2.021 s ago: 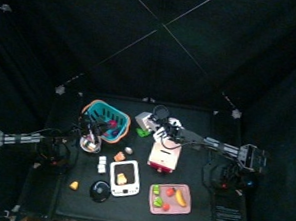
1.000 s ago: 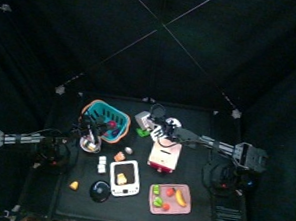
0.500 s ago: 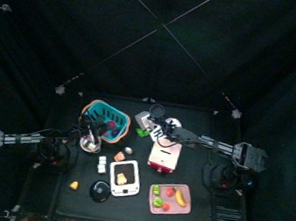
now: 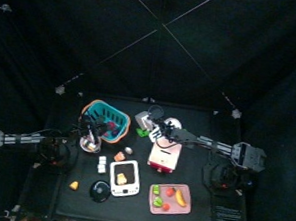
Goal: Put cleaver back in holder
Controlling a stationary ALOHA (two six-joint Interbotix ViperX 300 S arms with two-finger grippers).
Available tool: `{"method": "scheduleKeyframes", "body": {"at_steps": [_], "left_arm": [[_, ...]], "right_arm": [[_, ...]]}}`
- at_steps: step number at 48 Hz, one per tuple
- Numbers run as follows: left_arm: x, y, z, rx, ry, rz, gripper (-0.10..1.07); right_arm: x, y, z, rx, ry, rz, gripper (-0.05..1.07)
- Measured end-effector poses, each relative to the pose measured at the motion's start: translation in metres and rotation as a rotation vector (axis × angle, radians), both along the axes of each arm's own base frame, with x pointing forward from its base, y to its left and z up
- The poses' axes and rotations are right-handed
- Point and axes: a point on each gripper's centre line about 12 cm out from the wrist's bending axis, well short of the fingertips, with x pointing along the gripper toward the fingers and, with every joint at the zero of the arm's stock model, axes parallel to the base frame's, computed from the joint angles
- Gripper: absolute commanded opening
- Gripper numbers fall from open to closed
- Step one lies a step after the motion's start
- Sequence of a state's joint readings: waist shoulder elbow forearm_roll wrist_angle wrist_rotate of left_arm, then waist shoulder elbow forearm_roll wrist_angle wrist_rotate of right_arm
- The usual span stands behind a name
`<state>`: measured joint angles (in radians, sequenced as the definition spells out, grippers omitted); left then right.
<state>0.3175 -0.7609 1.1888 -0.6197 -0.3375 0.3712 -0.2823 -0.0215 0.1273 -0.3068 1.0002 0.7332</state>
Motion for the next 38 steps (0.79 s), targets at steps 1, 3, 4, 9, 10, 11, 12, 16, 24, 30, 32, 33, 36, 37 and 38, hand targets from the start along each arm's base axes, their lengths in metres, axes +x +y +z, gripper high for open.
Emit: {"method": "scheduleKeyframes", "body": {"at_steps": [1,3,4,9,10,11,12,16,24,30,32,33,36,37,38], "left_arm": [[0.0000,0.0000,0.0009,0.001,-0.003,0.000,0.61],[0.0000,0.0000,0.0000,0.000,0.000,0.000,0.60],[-0.0002,0.0000,0.0005,0.001,-0.003,0.001,0.61],[0.0001,-0.0003,0.0000,0.000,0.000,-0.002,0.61],[0.0000,0.0000,0.0000,0.000,0.000,0.000,0.60],[0.0001,-0.0003,0.0000,0.000,0.000,-0.002,0.61],[-0.0001,-0.0004,-0.0006,-0.002,0.001,-0.001,0.60],[-0.0001,-0.0004,-0.0006,0.000,0.001,-0.002,0.60],[-0.0002,-0.0004,-0.0003,-0.001,-0.001,-0.001,0.60],[0.0000,-0.0005,-0.0007,-0.003,0.002,-0.002,0.60],[-0.0004,-0.0002,-0.0004,-0.003,0.000,0.000,0.60],[-0.0002,-0.0001,-0.0008,-0.004,0.001,0.000,0.60],[-0.0004,-0.0001,-0.0003,-0.003,-0.001,0.001,0.61],[-0.0004,-0.0002,-0.0004,-0.003,0.000,0.000,0.61],[-0.0004,-0.0002,-0.0004,-0.003,0.000,0.000,0.61]], "right_arm": [[0.0003,-0.0001,-0.0002,0.000,0.001,0.000,0.54],[0.0008,-0.0003,-0.0014,0.001,0.004,0.000,0.54],[0.0012,0.0003,-0.0013,0.001,0.003,0.002,0.54],[0.0020,-0.0006,-0.0045,0.003,0.012,0.000,0.54],[0.0022,-0.0002,-0.0045,0.002,0.012,0.001,0.54],[0.0026,-0.0002,-0.0050,0.002,0.012,0.002,0.54],[0.0024,-0.0002,-0.0051,0.002,0.014,0.001,0.54],[0.0023,-0.0005,-0.0050,-0.001,0.014,0.002,0.54],[0.0020,-0.0005,-0.0052,0.000,0.017,0.001,0.54],[0.0014,-0.0008,-0.0044,-0.002,0.024,-0.002,0.54],[0.0016,-0.0010,-0.0034,-0.004,0.023,-0.002,0.54],[0.0015,-0.0012,-0.0033,-0.005,0.023,-0.002,0.54],[0.0017,-0.0014,-0.0011,-0.008,0.019,-0.002,0.54],[0.0019,-0.0016,-0.0017,-0.009,0.021,-0.002,0.54],[0.0018,-0.0016,-0.0005,-0.010,0.018,-0.002,0.54]]}}
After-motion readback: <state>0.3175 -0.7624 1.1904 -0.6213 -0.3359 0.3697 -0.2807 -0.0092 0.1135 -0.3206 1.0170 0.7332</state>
